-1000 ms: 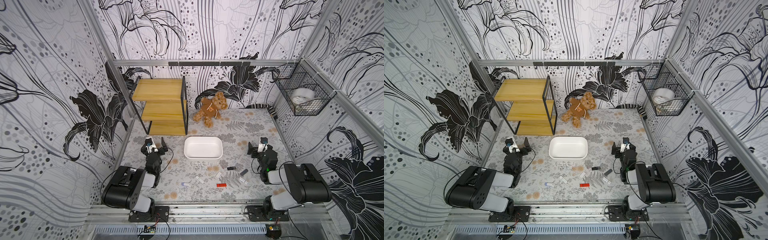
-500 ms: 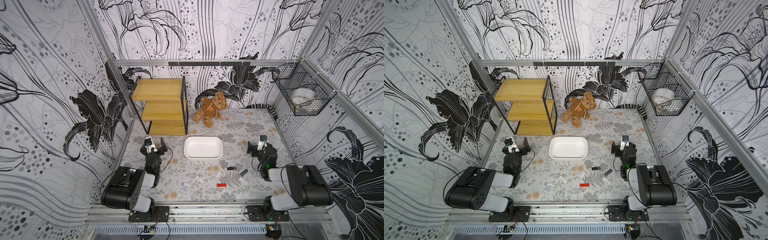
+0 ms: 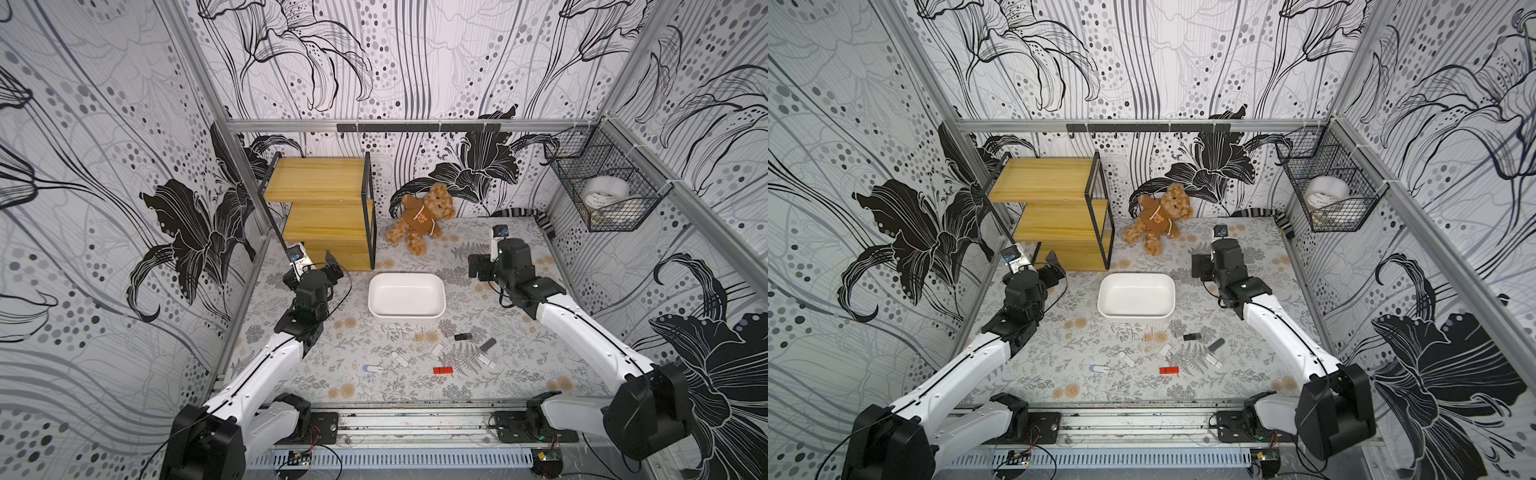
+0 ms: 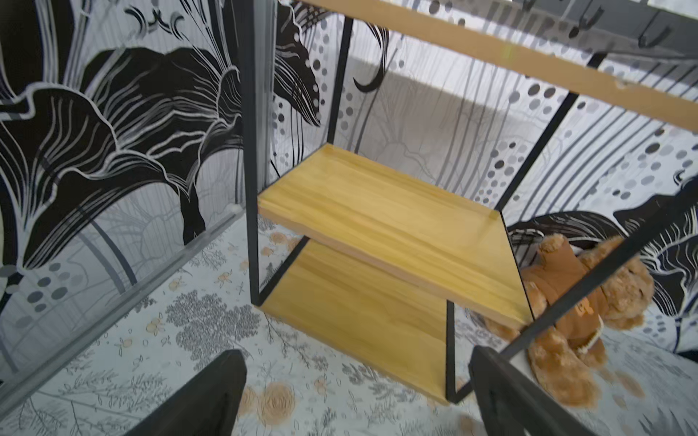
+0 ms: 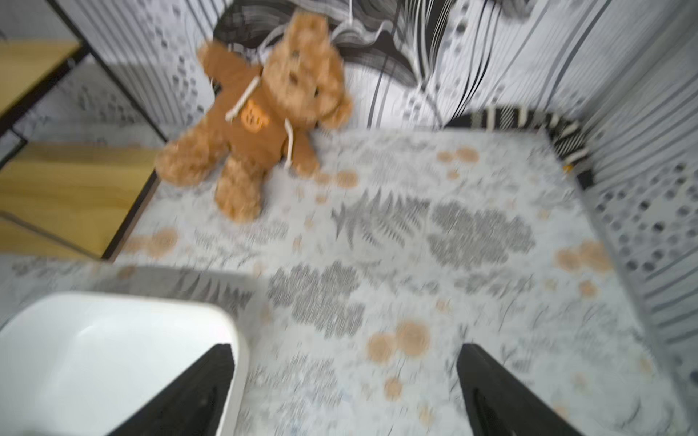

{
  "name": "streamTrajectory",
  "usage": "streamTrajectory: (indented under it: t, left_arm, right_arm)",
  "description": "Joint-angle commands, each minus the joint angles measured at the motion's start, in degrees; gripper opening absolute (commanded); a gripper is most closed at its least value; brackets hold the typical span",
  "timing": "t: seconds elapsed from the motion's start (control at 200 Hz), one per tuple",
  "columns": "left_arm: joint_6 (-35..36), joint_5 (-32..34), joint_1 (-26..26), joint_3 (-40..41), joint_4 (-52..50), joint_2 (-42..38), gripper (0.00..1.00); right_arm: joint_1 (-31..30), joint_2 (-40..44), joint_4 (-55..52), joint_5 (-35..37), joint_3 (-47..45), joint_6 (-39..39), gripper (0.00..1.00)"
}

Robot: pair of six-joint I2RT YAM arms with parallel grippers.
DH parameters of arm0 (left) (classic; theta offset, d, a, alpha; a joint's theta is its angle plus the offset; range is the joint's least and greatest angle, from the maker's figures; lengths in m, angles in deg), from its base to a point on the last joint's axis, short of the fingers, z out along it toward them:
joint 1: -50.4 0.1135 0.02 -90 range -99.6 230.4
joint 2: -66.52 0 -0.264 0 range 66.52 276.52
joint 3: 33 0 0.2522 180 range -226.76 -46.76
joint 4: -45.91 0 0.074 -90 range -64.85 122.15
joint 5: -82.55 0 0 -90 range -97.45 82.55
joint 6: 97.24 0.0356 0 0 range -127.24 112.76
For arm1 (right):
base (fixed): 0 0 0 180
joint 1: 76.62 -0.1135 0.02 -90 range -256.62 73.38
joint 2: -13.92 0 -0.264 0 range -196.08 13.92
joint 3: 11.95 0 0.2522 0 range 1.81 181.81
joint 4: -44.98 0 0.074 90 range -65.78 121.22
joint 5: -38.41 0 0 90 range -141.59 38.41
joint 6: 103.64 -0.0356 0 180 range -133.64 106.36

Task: Put the usb flash drive into the storage box
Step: Pick up the USB flash from the center of the board.

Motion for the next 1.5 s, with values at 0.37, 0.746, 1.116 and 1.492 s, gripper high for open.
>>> streamTrajectory:
  t: [0.37,0.746,1.116,1.492]
  left_arm:
    - [-9.21,-5.03,-13.34,-4.11,-25.6,-1.43,0.98]
    - [-15.34,-5.7,-22.86,-1.27,-31.12,-3.21,0.98]
    - [-16.02,-3.99,-29.66,-1.35,-29.6,1.3,0.98]
    - [-14.98,-5.32,-30.35,-0.81,-29.1,2.03,0.98]
  right_arm:
    - [-7.2,10.88,-25.74,-6.76,-9.23,-22.34,0.96]
    - [-7.19,9.63,-23.3,-6.78,-15.59,-30.44,0.95]
    - [-7.1,5.12,-18.79,-3.47,-19.22,-35.87,0.94]
    - [-3.81,1.87,-15.27,-4.24,-21.64,-36.66,0.79]
